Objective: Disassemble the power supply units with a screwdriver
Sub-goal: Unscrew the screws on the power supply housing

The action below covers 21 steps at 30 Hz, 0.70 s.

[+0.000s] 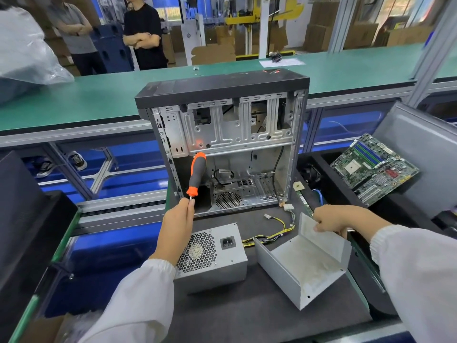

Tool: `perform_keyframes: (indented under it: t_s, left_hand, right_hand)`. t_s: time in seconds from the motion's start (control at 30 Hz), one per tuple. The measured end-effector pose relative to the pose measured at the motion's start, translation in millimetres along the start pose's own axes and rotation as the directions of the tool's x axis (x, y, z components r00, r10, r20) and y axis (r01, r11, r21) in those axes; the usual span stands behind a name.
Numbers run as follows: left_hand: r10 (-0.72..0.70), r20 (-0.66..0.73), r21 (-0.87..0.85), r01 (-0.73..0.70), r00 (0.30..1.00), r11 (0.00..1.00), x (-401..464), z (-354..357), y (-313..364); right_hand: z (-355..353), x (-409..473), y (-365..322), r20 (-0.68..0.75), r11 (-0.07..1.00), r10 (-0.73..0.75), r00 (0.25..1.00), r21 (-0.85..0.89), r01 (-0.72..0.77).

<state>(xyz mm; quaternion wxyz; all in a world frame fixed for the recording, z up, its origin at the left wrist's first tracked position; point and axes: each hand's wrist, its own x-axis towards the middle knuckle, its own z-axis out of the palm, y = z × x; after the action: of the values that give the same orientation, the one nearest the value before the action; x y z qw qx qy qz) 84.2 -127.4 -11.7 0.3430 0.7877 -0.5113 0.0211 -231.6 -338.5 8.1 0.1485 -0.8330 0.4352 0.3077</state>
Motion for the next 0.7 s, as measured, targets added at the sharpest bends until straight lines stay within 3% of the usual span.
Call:
perform_keyframes:
  t_s: [0.4,0.7]
  left_hand:
    - [-0.034,0.023,0.015,0.033,0.999,0.999,0,-2,3]
    - [-0.063,0.034,0.037,0.062,0.997,0.997,0,-3,8]
  right_hand:
    - [1,21,-3,-0.046,0.999,0.037,0.998,-0.002,-0.038]
    - [-3,32,-16,-0.289,0.988,0.155,0.945,0.06,-0.144]
